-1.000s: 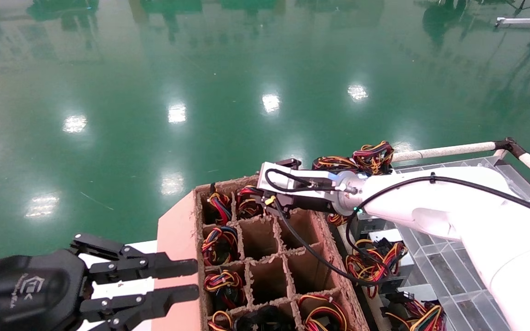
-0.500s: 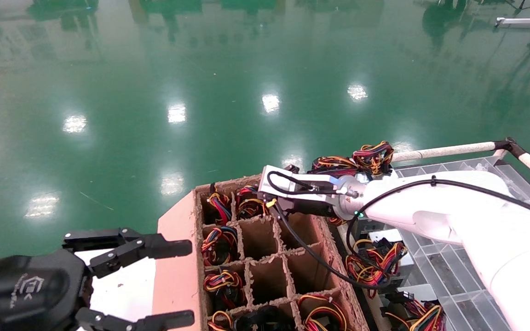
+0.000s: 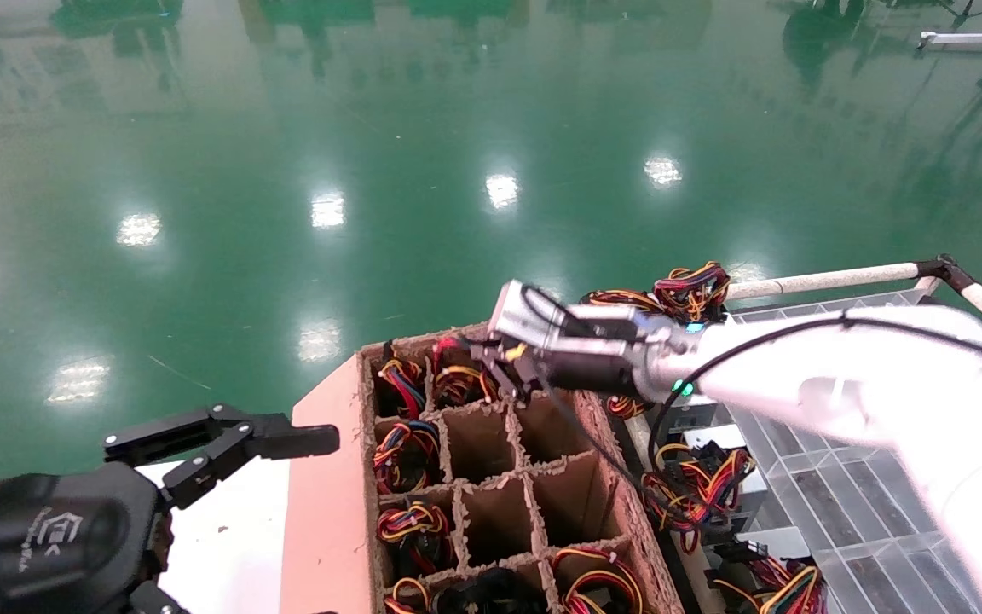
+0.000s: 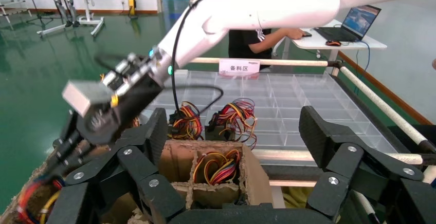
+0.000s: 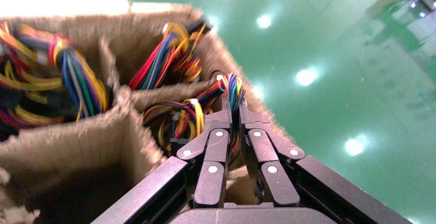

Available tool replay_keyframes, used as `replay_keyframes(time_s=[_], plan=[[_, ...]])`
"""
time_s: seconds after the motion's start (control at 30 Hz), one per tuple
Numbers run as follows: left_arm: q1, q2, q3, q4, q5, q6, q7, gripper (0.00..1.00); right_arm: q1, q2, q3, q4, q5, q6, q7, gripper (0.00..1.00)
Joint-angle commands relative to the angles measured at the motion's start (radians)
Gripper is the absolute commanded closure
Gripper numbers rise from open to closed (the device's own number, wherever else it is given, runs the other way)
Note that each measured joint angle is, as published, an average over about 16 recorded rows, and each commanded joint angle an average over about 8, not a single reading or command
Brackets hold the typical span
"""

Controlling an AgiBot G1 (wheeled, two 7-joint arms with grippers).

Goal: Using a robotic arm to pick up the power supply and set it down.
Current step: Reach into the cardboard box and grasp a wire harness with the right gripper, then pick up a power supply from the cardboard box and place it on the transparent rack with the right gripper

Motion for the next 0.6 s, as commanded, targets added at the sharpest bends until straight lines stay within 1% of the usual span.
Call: replay_keyframes(time_s=[0.03, 0.2, 0.33, 0.6], plan=[[0.000, 0.000, 0.000, 0.000, 0.000, 0.000, 0.000, 0.43, 0.011, 0.009, 0.008, -0.008, 0.017, -0.026, 0.003, 1.00], [0.000, 0.000, 0.000, 0.000, 0.000, 0.000, 0.000, 0.42, 0.052, 0.056, 0.037, 0.018, 0.059, -0.083, 0.012, 1.00], [0.000, 0.000, 0.000, 0.000, 0.000, 0.000, 0.000, 0.40, 0.086, 0.104, 0.056, 0.065, 0.083, -0.116, 0.029, 1.00], [0.000, 0.000, 0.000, 0.000, 0.000, 0.000, 0.000, 0.36, 0.134, 0.240, 0.088, 0.233, 0.113, -0.149, 0.106, 1.00]])
